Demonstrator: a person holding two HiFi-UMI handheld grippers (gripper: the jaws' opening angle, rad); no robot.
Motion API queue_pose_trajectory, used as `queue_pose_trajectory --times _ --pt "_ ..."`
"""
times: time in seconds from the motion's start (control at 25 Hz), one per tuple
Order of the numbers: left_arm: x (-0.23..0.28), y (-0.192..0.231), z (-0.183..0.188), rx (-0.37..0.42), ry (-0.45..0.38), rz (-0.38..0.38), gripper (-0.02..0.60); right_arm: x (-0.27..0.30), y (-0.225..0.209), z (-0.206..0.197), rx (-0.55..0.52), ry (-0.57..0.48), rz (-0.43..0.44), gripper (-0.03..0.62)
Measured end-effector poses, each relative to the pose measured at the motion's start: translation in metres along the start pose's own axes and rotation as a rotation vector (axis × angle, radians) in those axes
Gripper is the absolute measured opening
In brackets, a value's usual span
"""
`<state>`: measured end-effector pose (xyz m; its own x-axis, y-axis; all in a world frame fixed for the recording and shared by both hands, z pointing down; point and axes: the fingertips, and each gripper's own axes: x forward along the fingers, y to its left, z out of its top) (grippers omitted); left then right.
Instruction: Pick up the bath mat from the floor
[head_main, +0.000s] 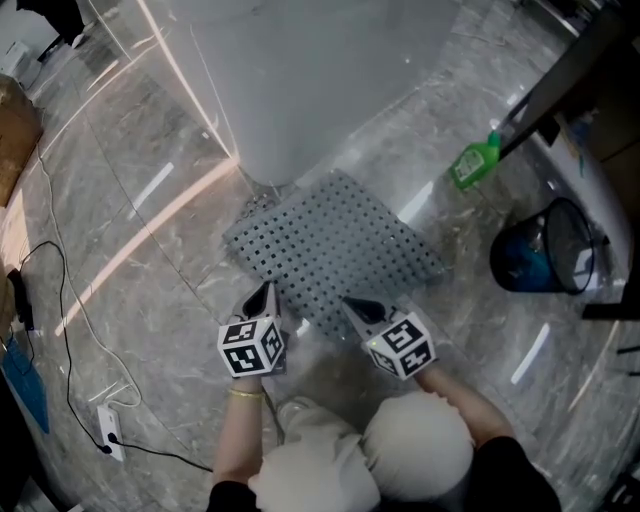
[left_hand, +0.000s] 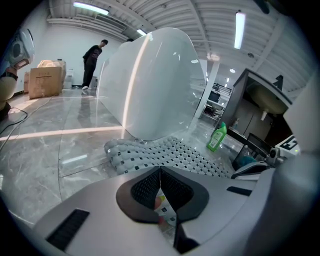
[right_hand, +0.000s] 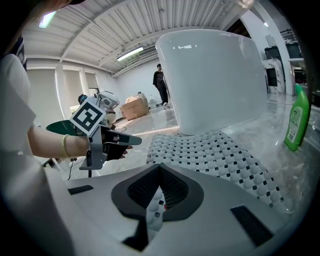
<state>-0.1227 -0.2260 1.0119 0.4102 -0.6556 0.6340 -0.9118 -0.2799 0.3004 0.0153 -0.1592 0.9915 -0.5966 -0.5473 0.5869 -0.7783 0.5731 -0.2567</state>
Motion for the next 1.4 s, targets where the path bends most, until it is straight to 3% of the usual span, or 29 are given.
queue_pose_trajectory --times 0.24,0.6,0.76,1.08,1.4 --pt "0.016 0.016 0.011 0.029 0.007 0.003 0.008 0.002 -0.006 -0.001 0.017 -0.001 -0.015 0.011" --pt "0.046 0.051 0.036 0.071 0.03 -0.049 0.181 0.005 -0.011 -0.002 0.03 0.007 -0.002 0.011" --pt "0.062 0.068 0.042 0.099 0.066 -0.034 0.25 0.007 -0.014 -0.002 0.039 0.012 -0.003 0.011" --pt "0.093 0.106 0.05 0.029 0.139 0.02 0.33 0.012 -0.018 -0.006 0.054 0.03 -0.015 0.011" --pt "0.111 0.129 0.055 -0.042 0.141 0.068 0.367 0.017 -0.018 -0.012 0.069 0.051 -0.007 0.011"
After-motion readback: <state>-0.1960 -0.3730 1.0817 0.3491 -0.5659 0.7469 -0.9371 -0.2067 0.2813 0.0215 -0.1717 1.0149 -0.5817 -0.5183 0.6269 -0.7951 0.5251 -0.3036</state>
